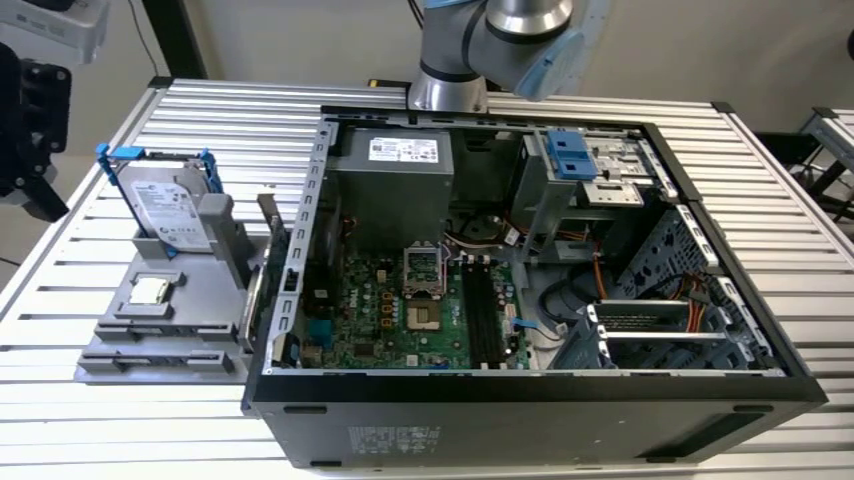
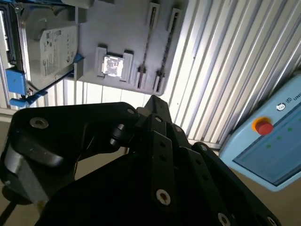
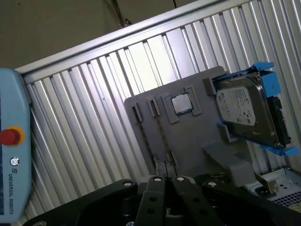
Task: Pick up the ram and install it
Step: 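Pick up the ram and move it above insertion slot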
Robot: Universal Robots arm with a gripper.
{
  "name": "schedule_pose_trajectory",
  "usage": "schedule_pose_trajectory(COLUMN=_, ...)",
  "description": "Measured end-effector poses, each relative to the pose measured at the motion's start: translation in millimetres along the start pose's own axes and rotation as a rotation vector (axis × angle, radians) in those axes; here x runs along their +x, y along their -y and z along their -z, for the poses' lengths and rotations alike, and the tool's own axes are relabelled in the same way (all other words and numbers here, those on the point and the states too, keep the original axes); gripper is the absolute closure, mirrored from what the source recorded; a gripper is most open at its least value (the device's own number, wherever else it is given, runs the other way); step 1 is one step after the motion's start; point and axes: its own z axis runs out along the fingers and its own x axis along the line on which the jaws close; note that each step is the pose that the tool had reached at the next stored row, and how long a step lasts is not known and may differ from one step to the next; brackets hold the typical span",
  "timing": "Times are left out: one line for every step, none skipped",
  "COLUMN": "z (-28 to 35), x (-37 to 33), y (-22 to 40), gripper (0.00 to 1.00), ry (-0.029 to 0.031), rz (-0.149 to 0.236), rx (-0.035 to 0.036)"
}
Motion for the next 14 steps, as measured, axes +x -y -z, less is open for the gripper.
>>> schedule_pose_trajectory(z=0.0, x=-0.1, y=-0.1, gripper=1.0, ry=-0.0001, rz=0.017, rx=-0.0003)
schedule_pose_trajectory(z=0.0, x=-0.2, y=-0.2, gripper=1.0, ry=-0.0002, rz=0.033, rx=-0.0007)
schedule_pose_trajectory(z=0.0, x=-0.4, y=-0.2, gripper=1.0, ry=-0.0004, rz=0.05, rx=-0.001)
schedule_pose_trajectory(z=0.1, x=-0.6, y=-0.3, gripper=1.0, ry=-0.0005, rz=0.066, rx=-0.0014)
schedule_pose_trajectory(z=0.1, x=-0.7, y=-0.3, gripper=1.0, ry=-0.0006, rz=0.083, rx=-0.0017)
schedule_pose_trajectory(z=0.1, x=-0.9, y=-0.4, gripper=1.0, ry=-0.0007, rz=0.098, rx=-0.002)
schedule_pose_trajectory(z=0.1, x=-1.3, y=-0.5, gripper=1.0, ry=-0.0009, rz=0.111, rx=-0.0023)
schedule_pose_trajectory(z=0.1, x=-1.9, y=-0.8, gripper=1.0, ry=-0.001, rz=0.12, rx=-0.0025)
schedule_pose_trajectory(z=0.1, x=-2.5, y=-1.0, gripper=1.0, ry=-0.001, rz=0.13, rx=-0.0026)
schedule_pose_trajectory(z=0.1, x=-3.1, y=-1.2, gripper=1.0, ry=-0.001, rz=0.139, rx=-0.0028)
schedule_pose_trajectory(z=0.0, x=-3.8, y=-1.4, gripper=1.0, ry=-0.001, rz=0.15, rx=-0.003)
schedule_pose_trajectory(z=0.0, x=-4.2, y=-1.5, gripper=1.0, ry=-0.0011, rz=0.16, rx=-0.0032)
schedule_pose_trajectory(z=0.0, x=-4.6, y=-1.6, gripper=1.0, ry=-0.0012, rz=0.172, rx=-0.0034)
schedule_pose_trajectory(z=0.0, x=-4.8, y=-1.7, gripper=1.0, ry=-0.0012, rz=0.187, rx=-0.0038)
